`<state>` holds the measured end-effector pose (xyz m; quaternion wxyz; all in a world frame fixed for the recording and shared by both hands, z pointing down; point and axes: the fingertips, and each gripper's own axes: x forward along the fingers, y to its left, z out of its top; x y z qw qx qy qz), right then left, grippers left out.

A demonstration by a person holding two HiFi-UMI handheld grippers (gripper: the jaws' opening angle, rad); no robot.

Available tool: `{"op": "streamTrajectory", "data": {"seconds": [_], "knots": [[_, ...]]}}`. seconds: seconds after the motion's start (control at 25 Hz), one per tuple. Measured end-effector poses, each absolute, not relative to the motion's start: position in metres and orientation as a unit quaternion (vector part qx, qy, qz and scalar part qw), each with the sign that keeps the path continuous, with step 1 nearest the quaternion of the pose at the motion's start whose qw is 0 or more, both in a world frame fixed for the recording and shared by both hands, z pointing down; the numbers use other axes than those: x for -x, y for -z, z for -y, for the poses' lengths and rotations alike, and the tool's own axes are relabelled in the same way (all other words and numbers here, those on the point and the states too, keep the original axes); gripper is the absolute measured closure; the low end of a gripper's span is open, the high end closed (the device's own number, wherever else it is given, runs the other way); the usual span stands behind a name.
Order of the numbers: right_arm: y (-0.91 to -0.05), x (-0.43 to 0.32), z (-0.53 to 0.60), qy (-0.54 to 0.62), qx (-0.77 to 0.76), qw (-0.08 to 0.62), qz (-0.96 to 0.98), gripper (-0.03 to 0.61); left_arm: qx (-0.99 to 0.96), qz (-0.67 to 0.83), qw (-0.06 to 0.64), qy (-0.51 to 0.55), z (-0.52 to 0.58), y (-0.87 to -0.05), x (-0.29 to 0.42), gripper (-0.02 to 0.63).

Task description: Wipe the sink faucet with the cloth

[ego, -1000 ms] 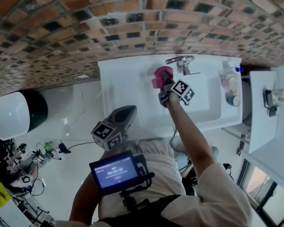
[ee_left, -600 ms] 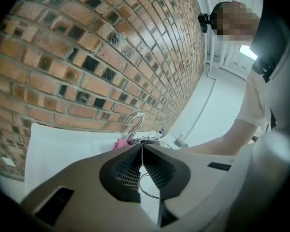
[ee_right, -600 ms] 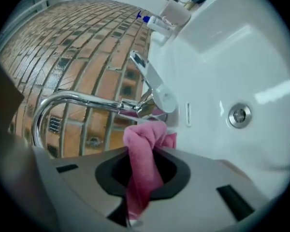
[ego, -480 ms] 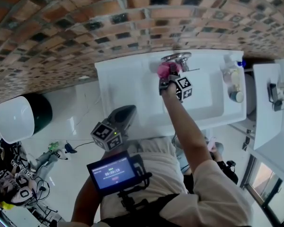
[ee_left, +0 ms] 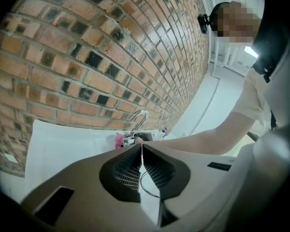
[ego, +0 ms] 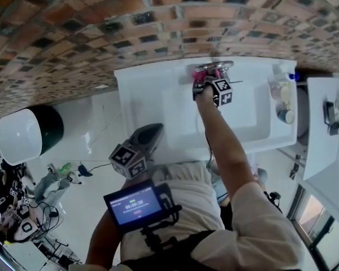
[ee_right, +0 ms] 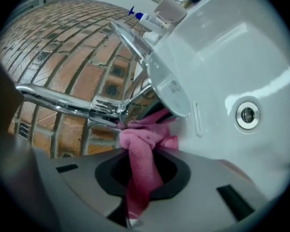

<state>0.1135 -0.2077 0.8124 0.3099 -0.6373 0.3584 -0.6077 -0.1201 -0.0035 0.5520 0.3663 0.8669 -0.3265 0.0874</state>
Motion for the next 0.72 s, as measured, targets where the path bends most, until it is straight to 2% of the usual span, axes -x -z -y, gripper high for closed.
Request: {"op": "streamTrajectory", "data": {"seconds": [0.72], "knots": [[-0.781,-0.123,0.207,0.602,0.587,0.367,-0.398,0.517,-0.868,0.325,0.366,-0.086,0.0,-0.551,0.12,0.614]]}}
